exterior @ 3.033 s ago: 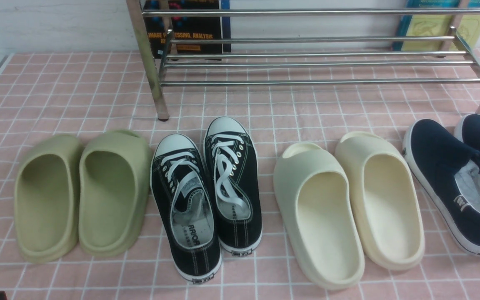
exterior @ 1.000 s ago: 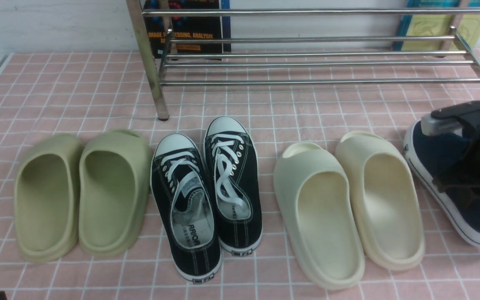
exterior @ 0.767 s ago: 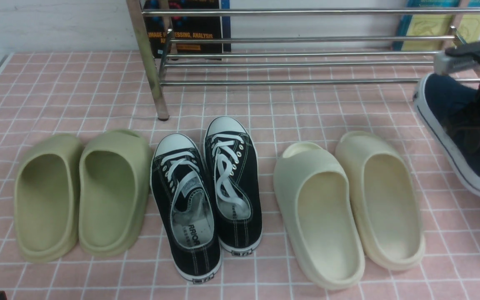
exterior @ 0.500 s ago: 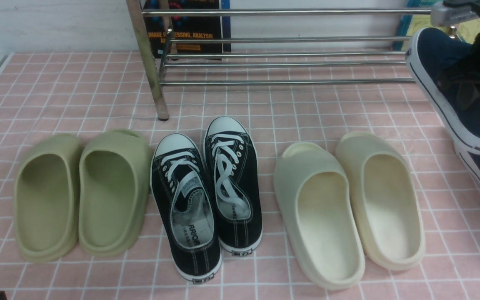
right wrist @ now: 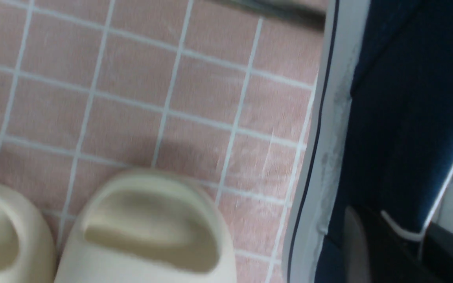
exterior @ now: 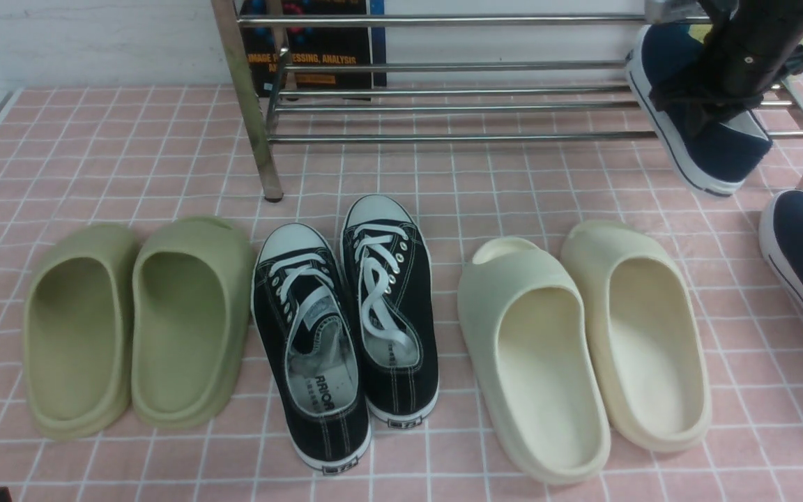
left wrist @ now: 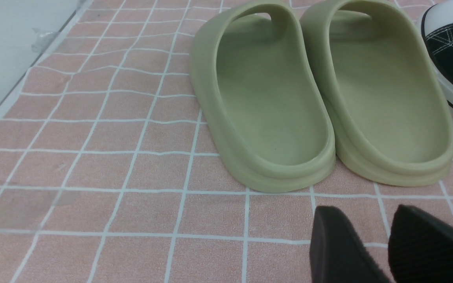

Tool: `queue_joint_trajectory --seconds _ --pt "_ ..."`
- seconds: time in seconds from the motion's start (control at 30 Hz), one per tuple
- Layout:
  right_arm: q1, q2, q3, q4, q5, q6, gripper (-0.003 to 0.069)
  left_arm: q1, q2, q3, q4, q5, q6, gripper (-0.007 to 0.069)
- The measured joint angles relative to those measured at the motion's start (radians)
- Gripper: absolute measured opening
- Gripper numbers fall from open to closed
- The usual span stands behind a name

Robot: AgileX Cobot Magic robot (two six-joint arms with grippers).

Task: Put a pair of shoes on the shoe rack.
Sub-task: Use the right arm to put a shoe into the shoe rack

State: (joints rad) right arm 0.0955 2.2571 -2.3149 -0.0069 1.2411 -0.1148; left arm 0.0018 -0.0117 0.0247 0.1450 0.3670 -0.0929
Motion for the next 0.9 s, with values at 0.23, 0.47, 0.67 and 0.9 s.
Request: queue_joint_trajectory --seconds 0.23,0.47,0.67,0.9 --pt "0.000 0.121 -0.198 -0.001 -0.046 -0.023 0.0034 0.000 0.000 0.000 0.000 0.000 0.000 0.0240" --pt "-0.003 0.143 -0.206 0.007 -0.109 -0.029 0.0041 0.000 0.000 0.000 0.000 0.000 0.000 0.0240" --pt "-0.023 0.142 -0.212 0.027 -0.130 0.000 0.0235 0.000 0.000 0.000 0.000 0.000 0.000 0.0240" --pt "-0.023 0.050 -0.206 0.057 0.004 0.021 0.0512 0.000 0.000 0.000 0.000 0.000 0.000 0.0240"
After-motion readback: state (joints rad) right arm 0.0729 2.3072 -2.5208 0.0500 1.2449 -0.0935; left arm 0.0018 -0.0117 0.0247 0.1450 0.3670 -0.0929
